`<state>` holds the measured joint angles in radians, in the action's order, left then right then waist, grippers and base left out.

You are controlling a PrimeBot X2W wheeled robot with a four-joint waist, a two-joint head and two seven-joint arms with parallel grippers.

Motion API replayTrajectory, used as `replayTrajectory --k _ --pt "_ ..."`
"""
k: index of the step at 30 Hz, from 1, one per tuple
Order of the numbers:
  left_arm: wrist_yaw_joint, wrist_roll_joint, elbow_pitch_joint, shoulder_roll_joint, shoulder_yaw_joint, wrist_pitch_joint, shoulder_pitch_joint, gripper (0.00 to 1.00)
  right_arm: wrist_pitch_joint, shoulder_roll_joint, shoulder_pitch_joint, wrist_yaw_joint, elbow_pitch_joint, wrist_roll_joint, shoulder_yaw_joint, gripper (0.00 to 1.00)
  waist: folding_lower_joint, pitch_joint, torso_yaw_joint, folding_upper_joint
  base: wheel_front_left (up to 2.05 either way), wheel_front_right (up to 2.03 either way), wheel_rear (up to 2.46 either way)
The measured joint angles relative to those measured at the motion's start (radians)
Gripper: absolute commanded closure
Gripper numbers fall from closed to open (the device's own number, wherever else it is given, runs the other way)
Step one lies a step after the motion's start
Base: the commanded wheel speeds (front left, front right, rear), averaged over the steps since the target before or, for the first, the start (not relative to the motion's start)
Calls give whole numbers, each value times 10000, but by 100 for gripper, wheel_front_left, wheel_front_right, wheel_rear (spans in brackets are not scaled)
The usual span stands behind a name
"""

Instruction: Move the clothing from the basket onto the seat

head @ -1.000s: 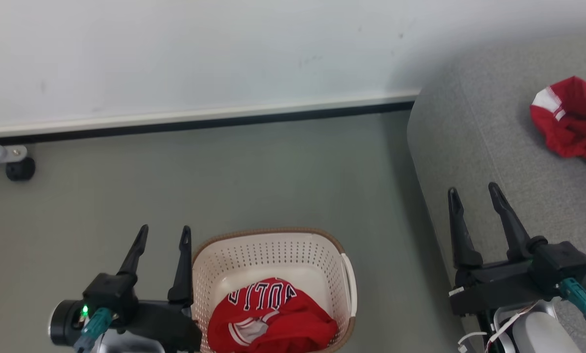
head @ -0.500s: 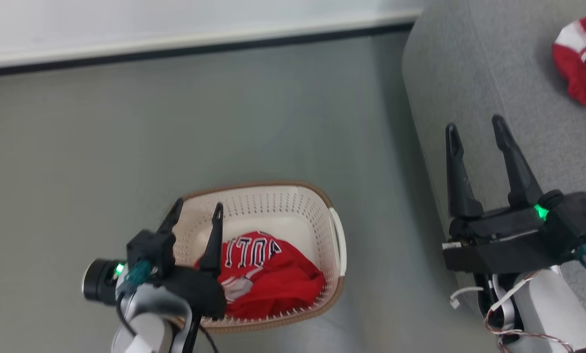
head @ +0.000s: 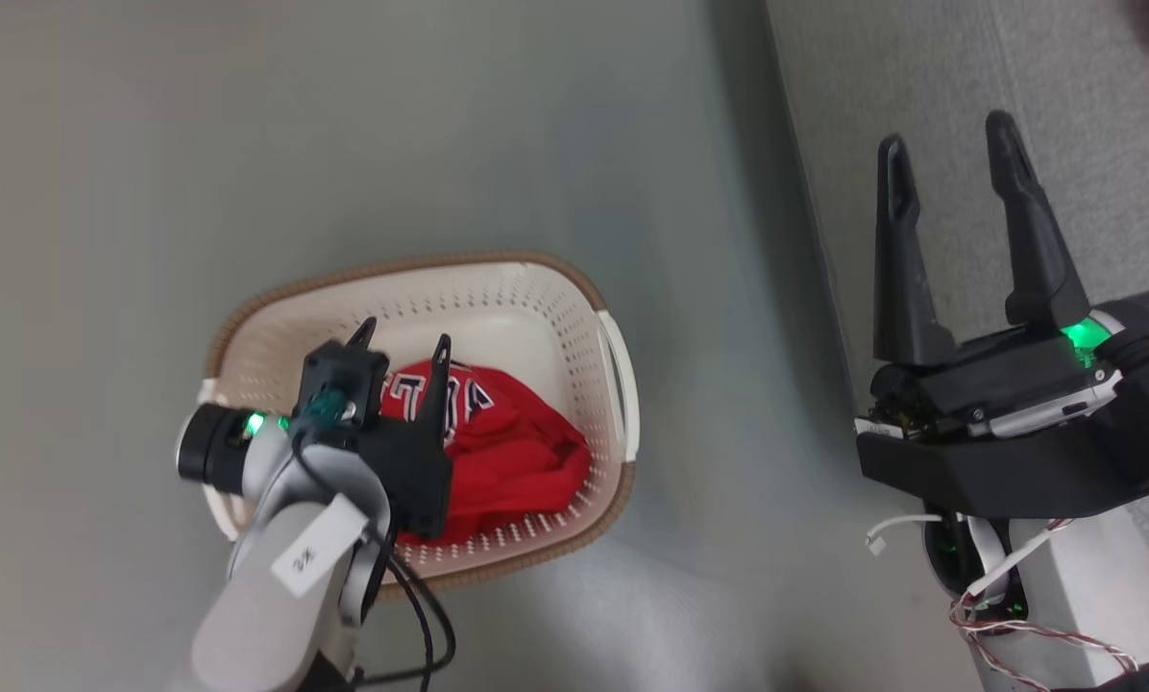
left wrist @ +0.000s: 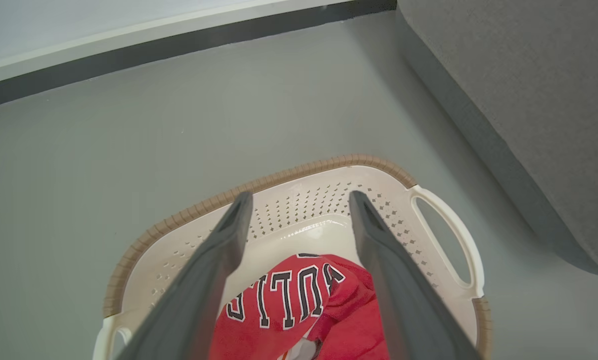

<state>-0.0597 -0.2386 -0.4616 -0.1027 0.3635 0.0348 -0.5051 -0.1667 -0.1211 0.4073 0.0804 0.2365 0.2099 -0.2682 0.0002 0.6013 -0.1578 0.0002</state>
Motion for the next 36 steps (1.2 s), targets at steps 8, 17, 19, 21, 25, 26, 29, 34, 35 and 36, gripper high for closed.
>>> replayTrajectory --k 8,17,19,21,25,26,29,34,35,36 --pt "286 213 -1220 -138 94 389 -1188 0 -12 132 481 79 523 -10 -17 0 -1 1207 -398 0 0 0 0" --pt "564 305 -2362 -721 8 694 -2121 0 -111 353 859 163 779 -8 -144 0 0 2568 -785 0 0 0 0" --pt "692 305 -2615 -800 -8 780 -2296 0 -150 389 993 165 759 -8 -157 0 -1 2849 -876 0 0 0 0" --pt "704 303 -2846 -813 -6 809 -2465 0 -207 401 1028 174 727 -6 -144 0 -1 3103 -969 -1 0 0 0" --pt "796 303 -3335 -817 -8 1045 -2775 0 -297 420 1128 178 587 8 -127 0 -1 3532 -1156 -1 0 0 0" --pt "844 303 -3476 -819 4 1137 -2850 0 -326 428 1163 178 560 8 -136 0 -1 3618 -1202 -1 0 0 0" --pt "872 305 -3831 -809 38 1250 -3023 0 -380 453 1174 203 458 13 -174 0 -1 3830 -1343 0 0 0 0" --pt "861 305 -4324 -784 15 1279 -3334 0 -474 497 1185 211 316 25 -236 0 -2 4055 -1517 0 0 0 0" --pt "842 305 -4408 -767 0 1310 -3363 0 -479 504 1191 215 291 25 -238 0 -2 4080 -1536 -1 0 0 0" --pt "763 305 -4489 -756 -6 1310 -3396 0 -518 506 1202 221 267 27 -240 0 -2 4101 -1549 -1 0 0 0"
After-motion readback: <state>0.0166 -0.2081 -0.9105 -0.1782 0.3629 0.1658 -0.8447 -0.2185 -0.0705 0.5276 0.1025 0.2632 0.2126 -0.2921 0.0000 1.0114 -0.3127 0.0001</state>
